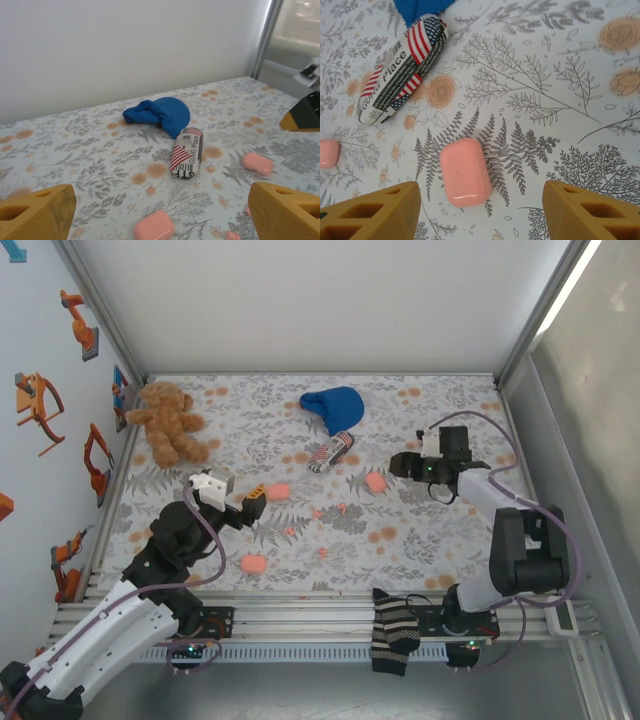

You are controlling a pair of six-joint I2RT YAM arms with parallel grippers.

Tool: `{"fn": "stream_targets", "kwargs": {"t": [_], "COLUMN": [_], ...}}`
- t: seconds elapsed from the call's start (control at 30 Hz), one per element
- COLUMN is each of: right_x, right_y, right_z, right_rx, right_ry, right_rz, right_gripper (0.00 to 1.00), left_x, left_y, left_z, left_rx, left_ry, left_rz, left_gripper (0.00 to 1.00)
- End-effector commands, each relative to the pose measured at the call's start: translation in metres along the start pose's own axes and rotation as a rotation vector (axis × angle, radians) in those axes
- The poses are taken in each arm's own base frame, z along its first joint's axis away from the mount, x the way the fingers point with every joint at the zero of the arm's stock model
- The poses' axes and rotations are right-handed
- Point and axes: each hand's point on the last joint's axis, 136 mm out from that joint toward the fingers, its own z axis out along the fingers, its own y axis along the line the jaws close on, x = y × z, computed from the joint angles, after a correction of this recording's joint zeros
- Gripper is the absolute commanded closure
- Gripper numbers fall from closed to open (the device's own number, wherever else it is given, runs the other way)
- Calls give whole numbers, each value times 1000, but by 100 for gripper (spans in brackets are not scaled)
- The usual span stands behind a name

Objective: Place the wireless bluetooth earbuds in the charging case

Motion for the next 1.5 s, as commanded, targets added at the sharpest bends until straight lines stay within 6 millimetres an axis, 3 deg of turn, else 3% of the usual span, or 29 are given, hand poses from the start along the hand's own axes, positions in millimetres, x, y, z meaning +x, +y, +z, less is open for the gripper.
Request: {"fn": "stream_targets", "kwargs": {"t": [0.0,0.3,0.57,0.7,0.9,1.2,1.47], "right_x": [-10,-28,-17,-7,5,25,50], "right_y": [10,58,137,174,211,234,245], "right_z": [-22,-60,-61,-47,-19,33,88], "right_rx": [7,-73,-190,-247,-313,-396,-428], "right_ry": [-51,-157,-152,-107,-24,83,207], "right_rz": [-63,-220,-605,-805,-1061,-1279,-1349], "right_gripper": [32,23,22,21,13,1,1], "left_x": [-5,10,24,34,48,53,58], "left_y": [23,46,67,80,102,112,112], "left_z": [-8,-16,-24,-23,-24,-22,-18], "left_rx": [-122,-214,-242,-267,-321,-329,-313], "left_ry": [33,111,231,265,275,253,248], "left_rz": [-26,-85,-197,-297,-463,-530,-554], "left_gripper": [10,1,4,4,4,4,4]}}
